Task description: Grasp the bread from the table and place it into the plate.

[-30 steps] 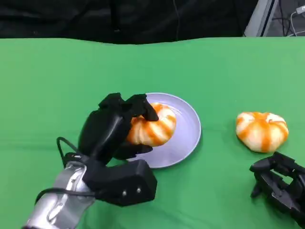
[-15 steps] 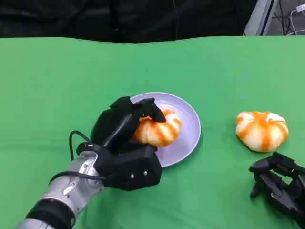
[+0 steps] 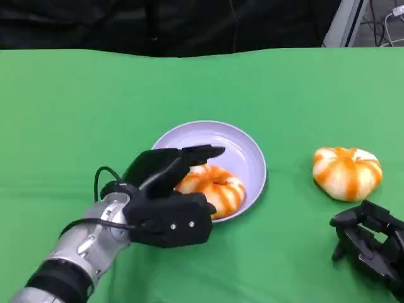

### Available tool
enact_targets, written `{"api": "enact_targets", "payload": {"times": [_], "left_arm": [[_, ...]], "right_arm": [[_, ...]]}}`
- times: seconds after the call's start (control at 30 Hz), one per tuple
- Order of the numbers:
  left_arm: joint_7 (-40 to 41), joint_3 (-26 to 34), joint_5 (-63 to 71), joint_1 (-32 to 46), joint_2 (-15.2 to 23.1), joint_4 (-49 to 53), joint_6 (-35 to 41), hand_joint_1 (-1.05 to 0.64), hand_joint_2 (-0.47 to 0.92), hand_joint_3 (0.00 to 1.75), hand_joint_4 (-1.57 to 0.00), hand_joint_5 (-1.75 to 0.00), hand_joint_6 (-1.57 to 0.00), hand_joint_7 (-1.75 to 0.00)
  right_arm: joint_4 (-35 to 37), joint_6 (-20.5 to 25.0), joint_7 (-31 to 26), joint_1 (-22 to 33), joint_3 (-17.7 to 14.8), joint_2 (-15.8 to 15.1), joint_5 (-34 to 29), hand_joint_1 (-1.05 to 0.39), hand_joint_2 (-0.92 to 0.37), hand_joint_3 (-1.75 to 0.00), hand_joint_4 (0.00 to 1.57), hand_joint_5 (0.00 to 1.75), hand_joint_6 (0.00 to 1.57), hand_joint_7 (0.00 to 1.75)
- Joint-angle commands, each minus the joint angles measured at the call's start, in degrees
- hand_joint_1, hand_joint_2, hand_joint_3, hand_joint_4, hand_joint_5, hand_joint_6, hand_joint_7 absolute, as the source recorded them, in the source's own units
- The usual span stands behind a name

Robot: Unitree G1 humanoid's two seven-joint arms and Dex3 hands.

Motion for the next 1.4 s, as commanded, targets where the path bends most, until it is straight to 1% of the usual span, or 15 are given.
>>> {"api": "enact_targets", "payload": {"times": [0.03,0.17,0.27,0.33,0.4,0.5,0.63,0.73,0.8,0.97,1.07,1.13,1.17,1.4], "left_arm": [[-5.9,1.2,-3.0,2.3,2.1,-5.6,2.7,-0.99,0.92,0.7,-0.11,0.0,-0.02,0.0],[-9.8,3.2,-6.9,3.7,2.2,-8.2,4.3,-1.02,0.92,0.78,-0.08,0.0,-0.01,0.0],[-11.3,7.4,-15.3,5.5,-0.4,-7.6,1.4,-1.02,0.92,0.8,-0.05,0.0,0.0,0.0],[-11.7,10.6,-21.4,6.9,-3.0,-7.2,-1.4,-0.99,0.92,0.74,-0.05,0.0,0.0,0.0],[-10.9,12.9,-25.0,8.7,-4.7,-8.7,-2.7,-0.97,0.92,0.71,-0.09,-0.02,0.0,0.0],[-11.0,15.4,-28.8,11.1,-6.1,-11.7,-3.8,-0.93,0.92,0.68,-0.17,-0.05,-0.01,0.0],[-15.3,20.1,-40.0,15.1,-8.9,-18.2,-2.2,-0.86,0.92,0.65,-0.24,-0.05,-0.07,-0.02],[-18.0,22.2,-45.5,17.8,-8.9,-23.3,0.6,-0.92,0.92,0.59,-0.27,-0.04,-0.11,-0.03],[-18.6,23.9,-48.2,20.3,-8.5,-27.4,2.6,-0.93,0.92,0.56,-0.35,-0.05,-0.18,-0.04],[-19.6,27.7,-54.1,25.8,-7.5,-34.8,7.4,-0.91,0.92,0.53,-0.46,-0.05,-0.31,-0.05],[-20.1,29.2,-55.7,27.8,-7.6,-36.7,8.7,-0.89,0.92,0.52,-0.51,-0.06,-0.36,-0.06],[-21.3,30.9,-57.4,30.4,-7.2,-37.7,8.6,-0.82,0.92,0.51,-0.62,-0.06,-0.44,-0.05],[-22.0,31.5,-58.1,31.4,-7.1,-38.0,8.5,-0.8,0.92,0.51,-0.64,-0.05,-0.46,-0.04],[-25.4,35.8,-59.6,36.9,-6.0,-37.1,6.4,-0.75,0.92,0.49,-0.68,-0.04,-0.49,-0.02]], "right_arm": [[-0.5,-0.1,0.1,0.3,-0.3,-0.4,0.7,-0.27,-0.92,-0.45,0.63,1.71,0.76,1.07],[-0.4,-0.2,-0.1,0.4,-0.2,-0.5,0.5,-0.27,-0.92,-0.45,0.64,1.7,0.77,1.07],[-0.1,-0.3,0.3,0.2,-0.3,-0.6,0.6,-0.26,-0.92,-0.45,0.63,1.7,0.76,1.07],[0.1,-0.5,0.4,0.2,-0.3,-0.7,0.5,-0.26,-0.92,-0.46,0.63,1.7,0.76,1.07],[0.1,-0.4,0.5,0.2,-0.3,-0.7,0.6,-0.26,-0.92,-0.46,0.63,1.7,0.76,1.07],[-0.1,-0.2,0.4,0.2,-0.3,-0.6,0.6,-0.26,-0.92,-0.45,0.63,1.7,0.76,1.07],[-0.7,0.1,0.3,0.4,-0.3,-0.5,0.6,-0.26,-0.92,-0.44,0.63,1.69,0.76,1.06],[-0.7,0.0,0.3,0.4,-0.2,-0.5,0.5,-0.27,-0.92,-0.44,0.63,1.69,0.76,1.06],[-0.6,0.0,0.5,0.4,-0.3,-0.6,0.7,-0.26,-0.92,-0.44,0.63,1.7,0.76,1.06],[0.1,0.0,1.1,0.0,-0.5,-0.8,0.9,-0.26,-0.92,-0.45,0.63,1.7,0.76,1.06],[0.3,0.1,1.2,-0.2,-0.6,-0.8,0.9,-0.25,-0.92,-0.45,0.63,1.7,0.76,1.06],[0.3,0.4,1.0,-0.3,-0.7,-0.9,0.9,-0.26,-0.92,-0.45,0.63,1.7,0.77,1.06],[0.2,0.5,0.9,-0.3,-0.7,-1.0,0.8,-0.26,-0.92,-0.45,0.63,1.7,0.77,1.06],[0.4,1.1,1.5,-0.5,-0.9,-1.3,1.2,-0.25,-0.92,-0.45,0.64,1.69,0.76,1.04]]}}
